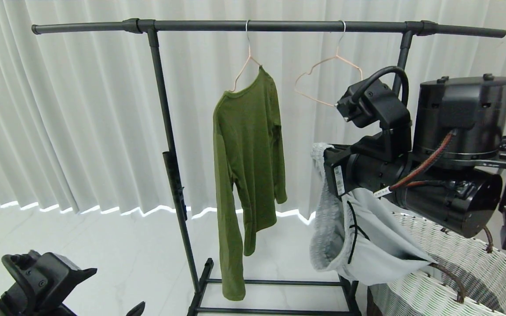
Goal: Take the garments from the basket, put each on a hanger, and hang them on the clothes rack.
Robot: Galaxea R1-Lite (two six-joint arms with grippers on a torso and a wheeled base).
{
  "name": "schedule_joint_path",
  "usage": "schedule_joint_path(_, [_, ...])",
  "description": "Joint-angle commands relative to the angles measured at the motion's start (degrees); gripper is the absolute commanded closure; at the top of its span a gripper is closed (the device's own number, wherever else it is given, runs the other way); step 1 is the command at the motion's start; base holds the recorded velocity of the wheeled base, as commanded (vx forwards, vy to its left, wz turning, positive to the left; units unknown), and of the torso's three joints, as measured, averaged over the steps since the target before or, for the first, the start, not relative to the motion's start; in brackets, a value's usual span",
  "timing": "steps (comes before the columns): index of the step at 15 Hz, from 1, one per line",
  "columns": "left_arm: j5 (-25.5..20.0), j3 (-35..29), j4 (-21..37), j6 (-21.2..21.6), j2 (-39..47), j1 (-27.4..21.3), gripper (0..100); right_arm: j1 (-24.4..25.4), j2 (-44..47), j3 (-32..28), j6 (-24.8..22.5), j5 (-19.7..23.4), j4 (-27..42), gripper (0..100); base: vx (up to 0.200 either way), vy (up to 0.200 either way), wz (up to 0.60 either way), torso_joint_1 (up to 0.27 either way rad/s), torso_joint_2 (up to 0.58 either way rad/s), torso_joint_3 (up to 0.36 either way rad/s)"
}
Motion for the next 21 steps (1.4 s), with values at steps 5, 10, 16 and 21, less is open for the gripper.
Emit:
schedule_joint_path(5, [-8.76, -16.49, -0.01, -4.89, 10.47, -16.51, 0, 0.55, -0.23, -6.01, 0.95, 1.57, 0.06, 100, 0.000, 0.000, 0.00, 0.000, 0.00, 0.000])
schedule_joint_path(10, [-11.75, -30.29, -0.10, -25.54, 24.97, -28.82, 0, 1.96, -2.78, -8.21, 1.04, 1.74, 0.15, 100, 0.000, 0.000, 0.00, 0.000, 0.00, 0.000])
schedule_joint_path(16, [-11.57, -40.57, -2.91, -42.59, 39.47, -28.73, 0, 2.13, -6.39, -7.95, 1.04, 1.74, 0.23, 100, 0.000, 0.000, 0.00, 0.000, 0.00, 0.000])
schedule_joint_path(21, [-11.04, -40.31, -7.48, -50.77, 43.60, -26.36, 0, 2.13, -7.26, -8.04, 2.53, 3.77, 0.32, 100, 0.000, 0.000, 0.00, 0.000, 0.00, 0.000])
